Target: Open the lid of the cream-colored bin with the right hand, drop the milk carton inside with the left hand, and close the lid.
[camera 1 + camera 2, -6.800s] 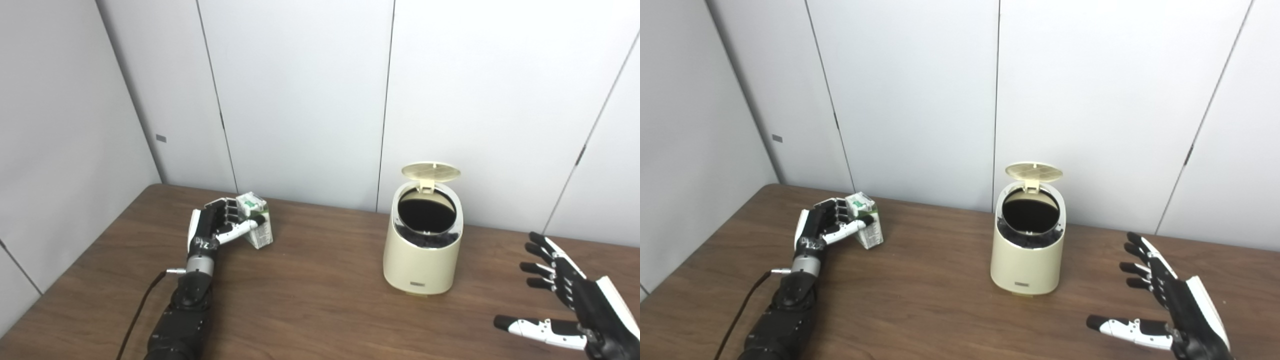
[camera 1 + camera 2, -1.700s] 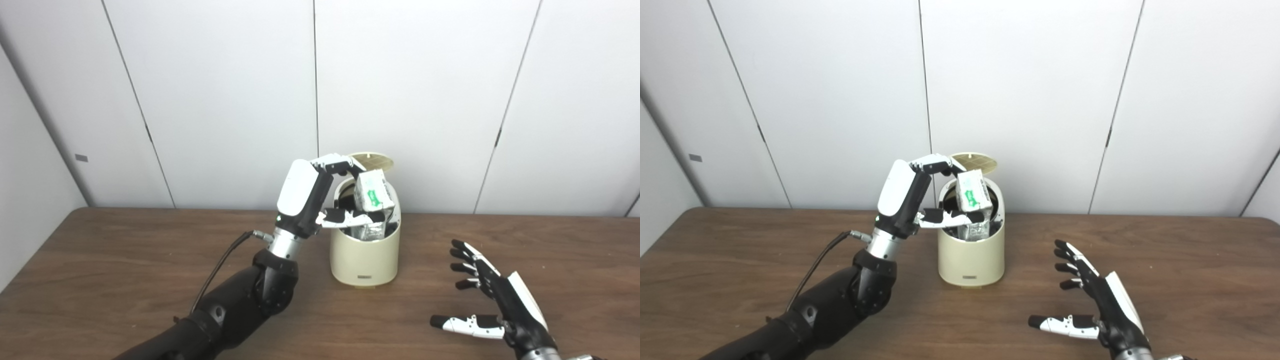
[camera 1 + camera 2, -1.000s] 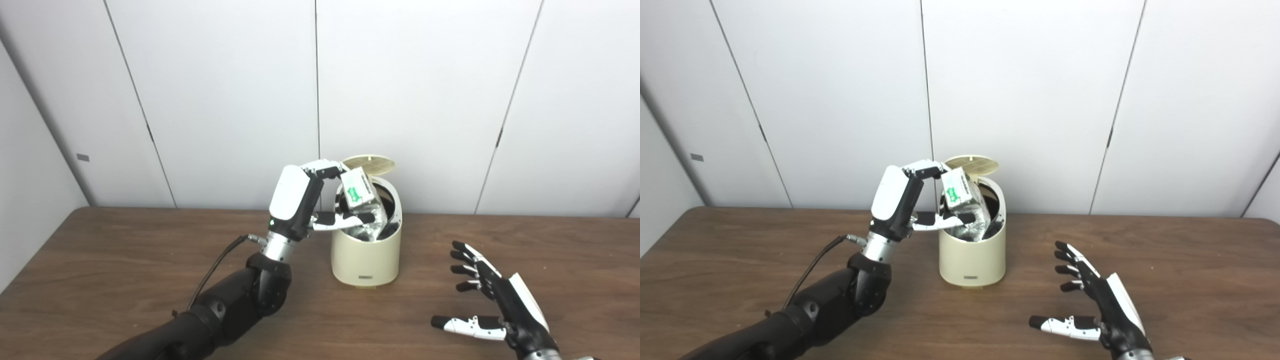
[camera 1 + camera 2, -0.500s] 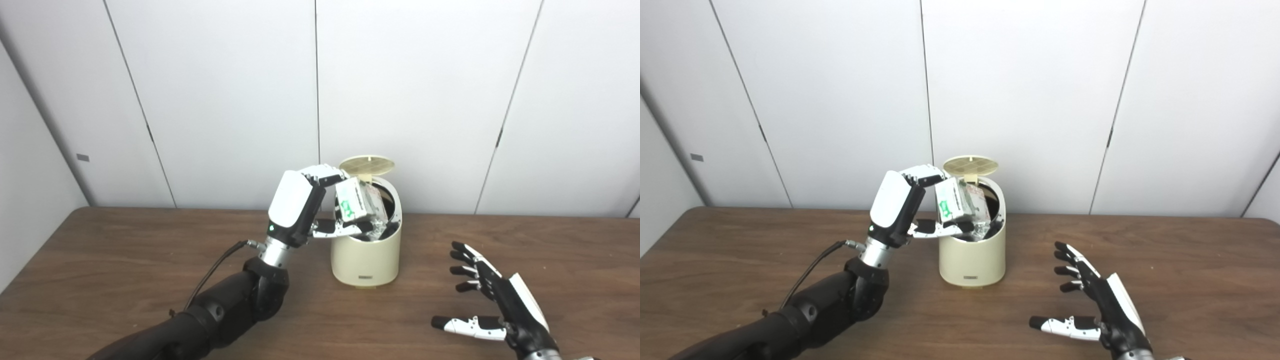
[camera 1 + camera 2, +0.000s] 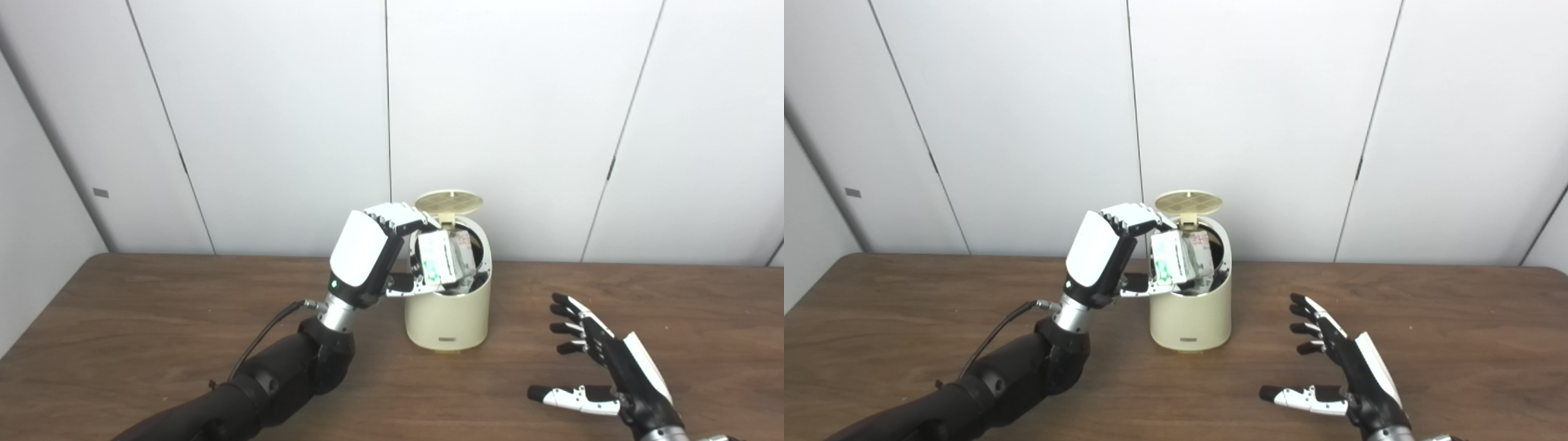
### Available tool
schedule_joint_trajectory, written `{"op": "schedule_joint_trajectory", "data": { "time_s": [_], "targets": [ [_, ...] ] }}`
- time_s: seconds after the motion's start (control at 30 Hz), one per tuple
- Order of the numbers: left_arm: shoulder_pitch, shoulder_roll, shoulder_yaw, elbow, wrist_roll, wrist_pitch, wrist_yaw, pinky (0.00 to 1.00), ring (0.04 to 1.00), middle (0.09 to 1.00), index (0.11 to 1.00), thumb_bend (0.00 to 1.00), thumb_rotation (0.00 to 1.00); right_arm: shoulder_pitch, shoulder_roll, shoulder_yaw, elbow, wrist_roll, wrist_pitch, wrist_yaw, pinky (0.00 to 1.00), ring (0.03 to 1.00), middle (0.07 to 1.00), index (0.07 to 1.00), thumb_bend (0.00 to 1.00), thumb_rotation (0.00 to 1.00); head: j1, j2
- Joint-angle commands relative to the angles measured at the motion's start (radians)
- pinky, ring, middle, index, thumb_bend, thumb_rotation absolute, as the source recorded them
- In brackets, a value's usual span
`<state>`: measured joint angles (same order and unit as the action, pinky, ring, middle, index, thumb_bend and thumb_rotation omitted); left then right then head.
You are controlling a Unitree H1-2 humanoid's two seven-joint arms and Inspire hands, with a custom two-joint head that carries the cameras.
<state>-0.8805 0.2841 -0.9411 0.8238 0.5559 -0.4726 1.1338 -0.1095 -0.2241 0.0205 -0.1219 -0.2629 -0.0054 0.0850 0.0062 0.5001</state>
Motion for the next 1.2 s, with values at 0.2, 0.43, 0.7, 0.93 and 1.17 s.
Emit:
{"op": "schedule_joint_trajectory", "data": {
  "time_s": [0.2, 0.43, 0.7, 0.93, 1.17],
  "targets": [
    [-0.021, -0.018, 0.117, 0.014, 0.079, 0.003, 0.029, 0.44, 0.521, 0.487, 0.499, 0.52, 0.00, -0.020, -0.012, -0.006, -0.020, 0.006, -0.041, -0.011, 0.66, 0.795, 0.863, 0.879, 0.76, 0.21, 0.002, 0.001],
    [0.006, -0.043, 0.285, 0.003, 0.201, 0.011, 0.005, 0.38, 0.510, 0.487, 0.498, 0.52, 0.00, -0.020, -0.015, -0.006, -0.002, -0.002, -0.057, -0.019, 0.65, 0.792, 0.864, 0.881, 0.75, 0.22, 0.005, 0.003],
    [0.013, -0.054, 0.372, -0.001, 0.239, 0.004, -0.028, 0.37, 0.513, 0.487, 0.498, 0.52, 0.00, -0.016, -0.013, -0.004, -0.012, -0.006, -0.046, -0.017, 0.64, 0.784, 0.865, 0.880, 0.76, 0.24, 0.010, 0.002],
    [0.019, -0.058, 0.397, -0.005, 0.252, 0.003, -0.040, 0.38, 0.514, 0.488, 0.498, 0.52, 0.00, -0.010, -0.012, -0.004, -0.028, -0.007, -0.023, -0.008, 0.65, 0.789, 0.868, 0.883, 0.77, 0.28, 0.011, 0.006],
    [0.022, -0.056, 0.386, 0.004, 0.243, 0.003, -0.053, 0.39, 0.517, 0.488, 0.497, 0.52, 0.00, -0.007, -0.008, -0.003, -0.035, -0.010, -0.016, -0.008, 0.67, 0.794, 0.869, 0.883, 0.77, 0.27, 0.008, 0.008]
  ]
}}
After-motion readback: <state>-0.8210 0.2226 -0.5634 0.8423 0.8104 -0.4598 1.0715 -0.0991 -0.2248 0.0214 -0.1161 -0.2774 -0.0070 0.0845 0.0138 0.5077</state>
